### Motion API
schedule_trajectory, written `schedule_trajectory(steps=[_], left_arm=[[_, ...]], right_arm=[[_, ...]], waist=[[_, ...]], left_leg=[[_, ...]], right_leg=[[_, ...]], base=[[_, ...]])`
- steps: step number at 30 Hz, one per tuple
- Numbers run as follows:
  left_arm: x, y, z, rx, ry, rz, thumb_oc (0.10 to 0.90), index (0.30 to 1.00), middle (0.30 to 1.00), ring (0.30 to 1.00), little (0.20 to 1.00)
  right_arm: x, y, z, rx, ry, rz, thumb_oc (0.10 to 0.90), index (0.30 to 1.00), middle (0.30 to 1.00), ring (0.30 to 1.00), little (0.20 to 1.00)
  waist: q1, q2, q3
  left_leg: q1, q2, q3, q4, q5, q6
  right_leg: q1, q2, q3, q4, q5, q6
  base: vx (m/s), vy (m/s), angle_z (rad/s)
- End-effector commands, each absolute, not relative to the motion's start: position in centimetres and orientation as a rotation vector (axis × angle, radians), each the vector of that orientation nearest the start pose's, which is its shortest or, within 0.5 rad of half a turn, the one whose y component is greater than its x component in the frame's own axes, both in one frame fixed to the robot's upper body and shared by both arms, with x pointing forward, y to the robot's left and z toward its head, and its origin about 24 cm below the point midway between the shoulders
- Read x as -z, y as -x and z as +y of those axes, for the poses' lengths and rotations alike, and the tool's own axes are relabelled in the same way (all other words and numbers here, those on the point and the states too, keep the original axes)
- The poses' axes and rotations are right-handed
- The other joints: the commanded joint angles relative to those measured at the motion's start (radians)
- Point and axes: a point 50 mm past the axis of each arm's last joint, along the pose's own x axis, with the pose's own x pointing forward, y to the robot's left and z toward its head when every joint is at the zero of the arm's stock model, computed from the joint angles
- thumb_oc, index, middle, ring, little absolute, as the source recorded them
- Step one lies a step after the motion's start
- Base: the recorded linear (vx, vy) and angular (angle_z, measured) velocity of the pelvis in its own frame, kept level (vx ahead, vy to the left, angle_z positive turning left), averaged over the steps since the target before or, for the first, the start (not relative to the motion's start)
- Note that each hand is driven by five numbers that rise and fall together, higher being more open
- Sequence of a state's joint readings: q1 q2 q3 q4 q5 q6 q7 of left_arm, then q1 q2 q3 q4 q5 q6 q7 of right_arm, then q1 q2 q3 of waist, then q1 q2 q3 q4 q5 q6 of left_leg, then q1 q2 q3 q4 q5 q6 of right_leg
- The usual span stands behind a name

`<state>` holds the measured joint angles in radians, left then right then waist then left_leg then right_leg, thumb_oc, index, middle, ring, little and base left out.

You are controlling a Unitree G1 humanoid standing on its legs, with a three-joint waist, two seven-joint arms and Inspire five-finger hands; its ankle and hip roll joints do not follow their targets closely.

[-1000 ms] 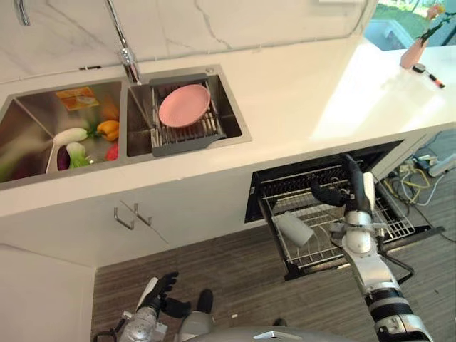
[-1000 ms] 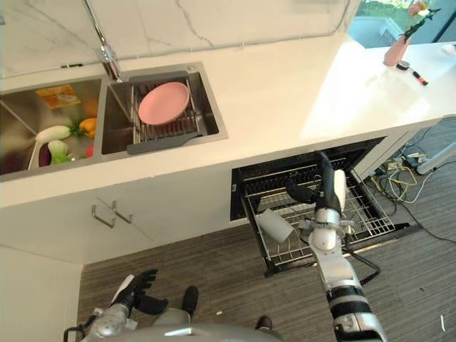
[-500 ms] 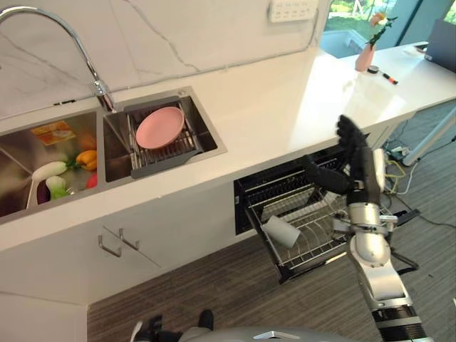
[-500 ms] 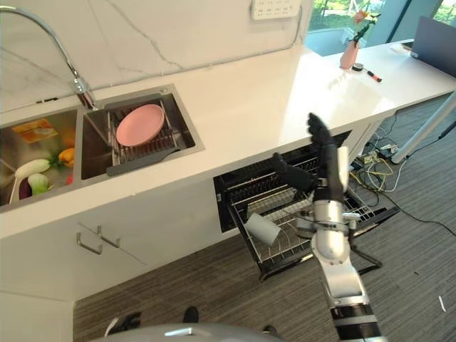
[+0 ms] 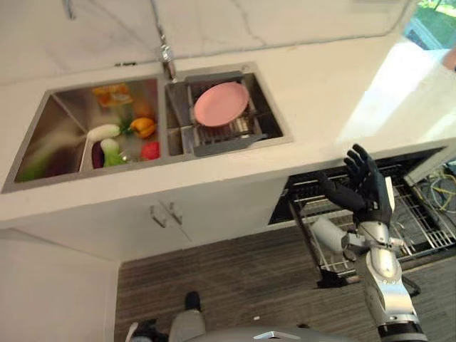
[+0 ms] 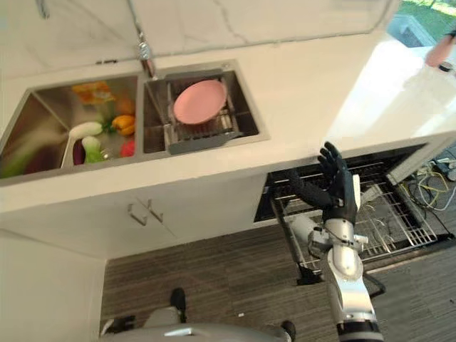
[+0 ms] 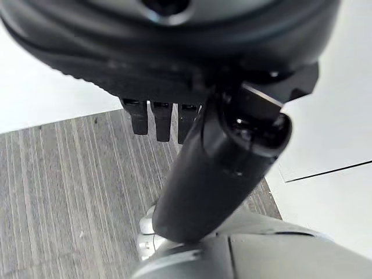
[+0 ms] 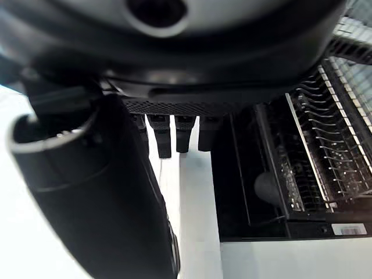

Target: Place the dishes in the dishwasher.

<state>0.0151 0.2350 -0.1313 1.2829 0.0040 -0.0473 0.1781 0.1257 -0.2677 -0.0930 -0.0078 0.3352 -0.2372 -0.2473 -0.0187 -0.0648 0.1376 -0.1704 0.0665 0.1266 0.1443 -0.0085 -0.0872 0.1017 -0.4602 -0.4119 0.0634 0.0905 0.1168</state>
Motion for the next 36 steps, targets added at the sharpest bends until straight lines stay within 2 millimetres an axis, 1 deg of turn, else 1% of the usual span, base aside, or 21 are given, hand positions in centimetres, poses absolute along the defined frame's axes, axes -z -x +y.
schedule_trajectory(steps=[1, 2, 3, 4, 5, 6, 8, 9, 11, 12, 13, 14, 17, 21, 22, 24, 25, 29, 30, 34, 36], left_arm=[[15.7, -10.3, 22.8, -0.107, -0.393, 1.094, 0.8, 0.9, 0.9, 0.9, 0.9], [15.7, -10.6, 22.5, -0.094, -0.387, 1.091, 0.8, 0.9, 0.9, 0.9, 0.9], [15.7, -10.6, 22.5, -0.094, -0.386, 1.091, 0.8, 0.9, 0.9, 0.9, 0.9], [15.7, -10.6, 22.3, -0.094, -0.375, 1.097, 0.8, 0.9, 0.9, 0.9, 0.9], [15.9, -10.3, 22.0, -0.09, -0.361, 1.109, 0.8, 0.9, 0.9, 0.9, 0.9], [16.1, -9.9, 21.7, -0.085, -0.354, 1.127, 0.8, 0.9, 0.9, 0.9, 0.9], [16.1, -9.9, 21.7, -0.085, -0.354, 1.126, 0.8, 0.9, 0.9, 0.9, 0.9], [16.3, -9.4, 21.3, -0.073, -0.351, 1.148, 0.8, 0.9, 0.9, 0.9, 0.9], [16.5, -9.1, 21.4, -0.062, -0.363, 1.172, 0.8, 0.9, 0.9, 0.9, 0.9], [16.5, -8.9, 21.5, -0.062, -0.367, 1.178, 0.8, 0.9, 0.9, 0.9, 0.9], [16.6, -8.3, 21.7, -0.061, -0.375, 1.193, 0.8, 0.9, 0.9, 0.9, 0.9], [16.6, -8.3, 21.7, -0.061, -0.375, 1.193, 0.8, 0.9, 0.9, 0.9, 0.9], [16.7, -7.4, 22.0, -0.05, -0.389, 1.213, 0.8, 0.9, 0.9, 0.9, 0.9], [16.7, -7.0, 22.2, -0.062, -0.391, 1.231, 0.8, 0.9, 0.9, 0.9, 0.9], [16.8, -6.9, 22.1, -0.082, -0.386, 1.239, 0.8, 0.9, 0.9, 0.9, 0.9], [16.9, -6.8, 21.8, -0.1, -0.381, 1.242, 0.8, 0.9, 0.9, 0.9, 0.9], [16.9, -6.7, 21.6, -0.105, -0.381, 1.24, 0.8, 0.9, 0.9, 0.9, 0.9], [17.0, -6.8, 20.8, -0.099, -0.375, 1.234, 0.8, 0.9, 0.9, 0.9, 0.9], [16.9, -7.4, 20.4, -0.078, -0.389, 1.208, 0.8, 0.9, 0.9, 0.9, 0.9], [16.8, -7.8, 20.4, -0.054, -0.411, 1.186, 0.8, 0.9, 0.9, 0.9, 0.9], [16.7, -8.4, 20.5, -0.051, -0.421, 1.167, 0.8, 0.9, 0.9, 0.9, 0.9]], right_arm=[[-11.8, -25.1, -23.3, 0.267, 0.0, -0.457, 0.8, 0.9, 0.9, 0.9, 0.9], [-11.9, -25.1, -23.2, 0.268, -0.008, -0.462, 0.8, 0.9, 0.9, 0.9, 0.9], [-11.9, -25.1, -23.2, 0.268, -0.008, -0.462, 0.8, 0.9, 0.9, 0.9, 0.9], [-12.2, -24.9, -23.4, 0.272, -0.003, -0.475, 0.8, 0.9, 0.9, 0.9, 0.9], [-12.4, -24.7, -23.6, 0.278, -0.002, -0.488, 0.8, 0.9, 0.9, 0.9, 0.9], [-12.9, -24.5, -24.0, 0.299, 0.019, -0.512, 0.8, 0.9, 0.9, 0.9, 0.9], [-12.9, -24.5, -24.0, 0.3, 0.019, -0.513, 0.8, 0.9, 0.9, 0.9, 0.9], [-13.0, -24.6, -24.3, 0.318, 0.027, -0.52, 0.8, 0.9, 0.9, 0.9, 0.9], [-12.7, -24.4, -24.3, 0.314, 0.026, -0.506, 0.8, 0.9, 0.9, 0.9, 0.9], [-12.7, -24.4, -24.4, 0.319, 0.039, -0.507, 0.8, 0.9, 0.9, 0.9, 0.9], [-12.9, -24.2, -24.4, 0.311, 0.065, -0.515, 0.8, 0.9, 0.9, 0.9, 0.9], [-12.9, -24.2, -24.4, 0.311, 0.065, -0.515, 0.8, 0.9, 0.9, 0.9, 0.9], [-13.8, -24.0, -24.3, 0.297, 0.153, -0.549, 0.8, 0.9, 0.9, 0.9, 0.9], [-14.6, -23.5, -24.0, 0.304, 0.205, -0.595, 0.8, 0.9, 0.9, 0.9, 0.9], [-15.2, -22.6, -23.6, 0.354, 0.308, -0.636, 0.8, 0.9, 0.9, 0.9, 0.9], [-15.8, -21.5, -23.3, 0.4, 0.388, -0.683, 0.8, 0.9, 0.9, 0.9, 0.9], [-15.9, -21.0, -23.0, 0.411, 0.409, -0.695, 0.8, 0.9, 0.9, 0.9, 0.9], [-16.6, -20.4, -22.2, 0.41, 0.472, -0.745, 0.8, 0.9, 0.9, 0.9, 0.9], [-17.6, -19.9, -21.1, 0.362, 0.549, -0.812, 0.8, 0.9, 0.9, 0.9, 0.9], [-17.7, -19.9, -20.5, 0.316, 0.583, -0.825, 0.8, 0.9, 0.9, 0.9, 0.9], [-16.9, -20.7, -20.3, 0.259, 0.572, -0.766, 0.8, 0.9, 0.9, 0.9, 0.9]], waist=[[0.037, 0.047, -0.037], [0.023, 0.058, -0.033], [0.025, 0.058, -0.033], [0.014, 0.063, -0.03], [0.011, 0.067, -0.029], [0.0, 0.068, -0.025], [-0.001, 0.068, -0.028], [-0.019, 0.064, -0.014], [-0.032, 0.049, -0.009], [-0.032, 0.044, -0.012], [-0.026, 0.038, -0.017], [-0.026, 0.038, -0.017], [-0.009, 0.033, -0.039], [-0.008, 0.027, -0.053], [-0.013, 0.023, -0.06], [-0.02, 0.021, -0.067], [-0.022, 0.021, -0.07], [-0.028, 0.022, -0.074], [-0.032, 0.023, -0.077], [-0.03, 0.024, -0.078], [-0.027, 0.023, -0.08]], left_leg=[[0.11, 0.05, 0.018, -0.06, -0.073, 0.031], [0.136, 0.025, 0.016, -0.082, -0.07, 0.055], [0.137, 0.026, 0.019, -0.084, -0.07, 0.054], [0.15, 0.014, 0.006, -0.096, -0.064, 0.064], [0.164, 0.006, 0.001, -0.109, -0.063, 0.067], [0.184, -0.012, -0.016, -0.125, -0.064, 0.072], [0.18, -0.013, -0.017, -0.127, -0.059, 0.073], [0.205, -0.025, -0.034, -0.134, -0.068, 0.078], [0.21, -0.042, -0.05, -0.127, -0.077, 0.085], [0.21, -0.046, -0.057, -0.124, -0.08, 0.086], [0.215, -0.045, -0.061, -0.116, -0.088, 0.088], [0.216, -0.045, -0.061, -0.116, -0.088, 0.088], [0.236, -0.031, -0.066, -0.121, -0.091, 0.079], [0.258, -0.009, -0.081, -0.142, -0.087, 0.063], [0.269, 0.009, -0.088, -0.158, -0.079, 0.051], [0.28, 0.02, -0.085, -0.172, -0.073, 0.044], [0.287, 0.025, -0.086, -0.179, -0.07, 0.042], [0.306, 0.034, -0.066, -0.195, -0.067, 0.037], [0.314, 0.035, -0.054, -0.202, -0.067, 0.037], [0.32, 0.033, -0.048, -0.212, -0.065, 0.038], [0.324, 0.03, -0.044, -0.223, -0.061, 0.039]], right_leg=[[-0.047, -0.006, -0.009, 0.046, 0.079, 0.076], [-0.094, 0.053, 0.032, 0.143, 0.012, 0.045], [-0.099, 0.053, 0.036, 0.15, 0.008, 0.043], [-0.122, 0.106, 0.077, 0.166, -0.034, 0.032], [-0.13, 0.144, 0.091, 0.154, -0.074, 0.028], [-0.132, 0.2, 0.115, 0.088, -0.101, 0.015], [-0.134, 0.2, 0.113, 0.083, -0.096, 0.014], [-0.173, 0.236, 0.186, 0.046, -0.081, 0.028], [-0.173, 0.257, 0.259, 0.022, -0.075, 0.036], [-0.165, 0.257, 0.279, 0.015, -0.066, 0.041], [-0.149, 0.258, 0.29, 0.001, -0.053, 0.042], [-0.148, 0.258, 0.29, -0.001, -0.052, 0.042], [-0.112, 0.27, 0.269, -0.026, -0.064, 0.036], [-0.083, 0.285, 0.248, -0.044, -0.075, 0.031], [-0.072, 0.296, 0.238, -0.048, -0.085, 0.026], [-0.063, 0.303, 0.23, -0.055, -0.089, 0.025], [-0.057, 0.306, 0.229, -0.061, -0.09, 0.024], [-0.047, 0.311, 0.232, -0.08, -0.086, 0.027], [-0.041, 0.312, 0.238, -0.091, -0.084, 0.029], [-0.037, 0.31, 0.239, -0.096, -0.082, 0.031], [-0.03, 0.305, 0.236, -0.102, -0.077, 0.034]], base=[[0.11, 0.548, -0.03], [0.08, 0.374, -0.39], [0.12, 0.373, -0.49], [0.11, 0.174, -0.18], [0.19, 0.24, 0.29], [0.13, 0.12, 0.47], [0.08, 0.048, 0.22], [0.1, 0.039, 0.08], [0.11, 0.017, 0.12], [0.12, -0.061, 0.32], [0.08, -0.063, 0.38], [0.09, -0.074, 0.27], [0.12, -0.084, 0.03], [0.1, -0.104, 0.1], [0.09, -0.112, 0.18], [0.09, -0.106, 0.21], [0.05, -0.06, 0.33], [0.03, -0.024, 0.06], [0.02, 0.005, -0.11], [0.01, 0.009, -0.19], [0.01, 0.021, -0.06]])
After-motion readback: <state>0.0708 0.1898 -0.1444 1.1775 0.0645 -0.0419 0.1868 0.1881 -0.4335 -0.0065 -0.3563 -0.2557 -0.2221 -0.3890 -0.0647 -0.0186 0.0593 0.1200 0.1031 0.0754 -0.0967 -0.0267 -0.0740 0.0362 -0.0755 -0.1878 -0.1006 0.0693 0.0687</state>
